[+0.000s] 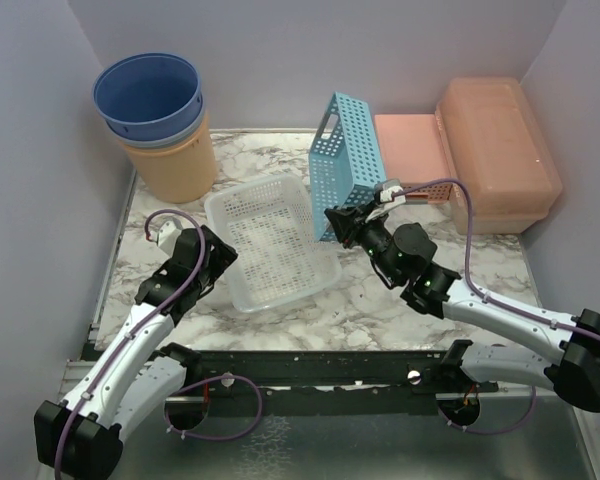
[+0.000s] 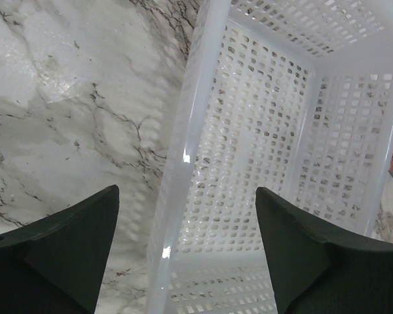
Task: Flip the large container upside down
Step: Turn the container upside down at the center of the board.
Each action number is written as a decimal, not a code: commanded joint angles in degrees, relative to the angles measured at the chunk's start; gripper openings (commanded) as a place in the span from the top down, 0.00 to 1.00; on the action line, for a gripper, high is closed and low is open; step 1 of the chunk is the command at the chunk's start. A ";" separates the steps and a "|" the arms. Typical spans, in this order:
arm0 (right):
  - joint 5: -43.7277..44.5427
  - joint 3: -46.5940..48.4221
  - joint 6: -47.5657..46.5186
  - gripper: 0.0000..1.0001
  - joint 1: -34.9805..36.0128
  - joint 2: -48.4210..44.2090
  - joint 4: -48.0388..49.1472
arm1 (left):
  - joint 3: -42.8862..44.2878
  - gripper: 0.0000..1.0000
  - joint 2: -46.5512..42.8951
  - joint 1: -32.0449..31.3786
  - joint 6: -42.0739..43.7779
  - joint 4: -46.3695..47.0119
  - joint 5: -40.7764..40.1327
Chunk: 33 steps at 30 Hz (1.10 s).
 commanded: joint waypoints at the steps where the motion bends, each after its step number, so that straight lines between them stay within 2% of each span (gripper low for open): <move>1: 4.07 4.17 -11.69 0.99 0.04 0.37 -2.79 | -0.10 0.16 0.60 -0.08 1.24 -1.00 -1.84; 8: 8.28 4.37 -19.82 0.99 0.03 1.82 -2.92 | -1.92 0.25 1.44 -0.08 2.30 -0.39 -1.40; 15: 10.37 6.53 -25.73 0.99 -0.02 5.74 -5.64 | -2.11 0.28 4.88 -0.08 4.13 1.25 0.99; 27: 8.86 7.13 -39.09 0.99 0.02 9.82 -6.27 | -3.24 0.37 8.95 -0.08 5.55 1.84 2.56; 30: 7.26 6.02 -42.78 0.99 -0.13 10.83 -4.27 | -3.73 0.41 8.72 -0.08 5.40 1.84 2.71; 33: 9.66 6.52 -46.17 0.99 -0.11 13.45 -1.61 | -4.26 0.46 8.59 -0.08 5.43 1.84 3.16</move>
